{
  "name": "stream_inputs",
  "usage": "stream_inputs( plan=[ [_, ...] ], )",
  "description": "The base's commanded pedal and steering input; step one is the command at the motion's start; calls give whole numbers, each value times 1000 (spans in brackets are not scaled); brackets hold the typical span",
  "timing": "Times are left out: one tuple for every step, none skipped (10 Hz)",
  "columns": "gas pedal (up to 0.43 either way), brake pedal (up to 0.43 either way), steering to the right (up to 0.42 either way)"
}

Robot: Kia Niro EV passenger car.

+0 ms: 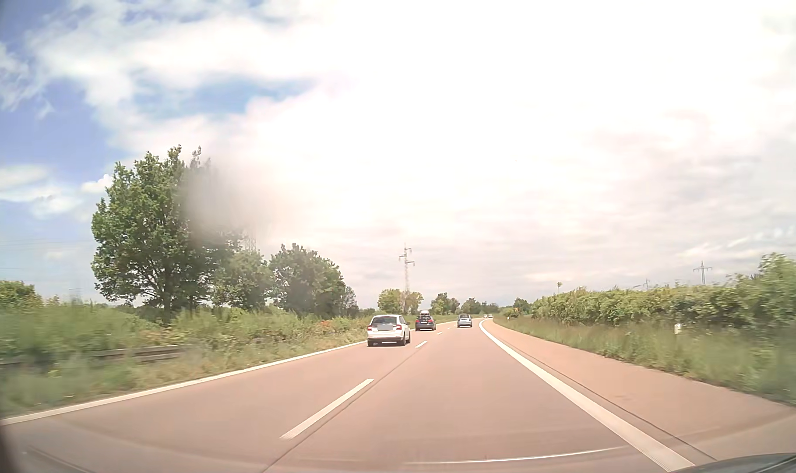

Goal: Follow the waypoints while adhering to traffic rules and regulations

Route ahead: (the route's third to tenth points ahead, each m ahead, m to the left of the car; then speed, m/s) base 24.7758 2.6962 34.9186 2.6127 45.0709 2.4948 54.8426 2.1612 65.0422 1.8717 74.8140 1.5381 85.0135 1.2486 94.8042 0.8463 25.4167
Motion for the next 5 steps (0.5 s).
stream_inputs(
  plan=[
    [189, 0, 3],
    [189, 0, 3],
    [189, 0, 3],
    [189, 0, 3],
    [189, 0, 3]
  ],
)
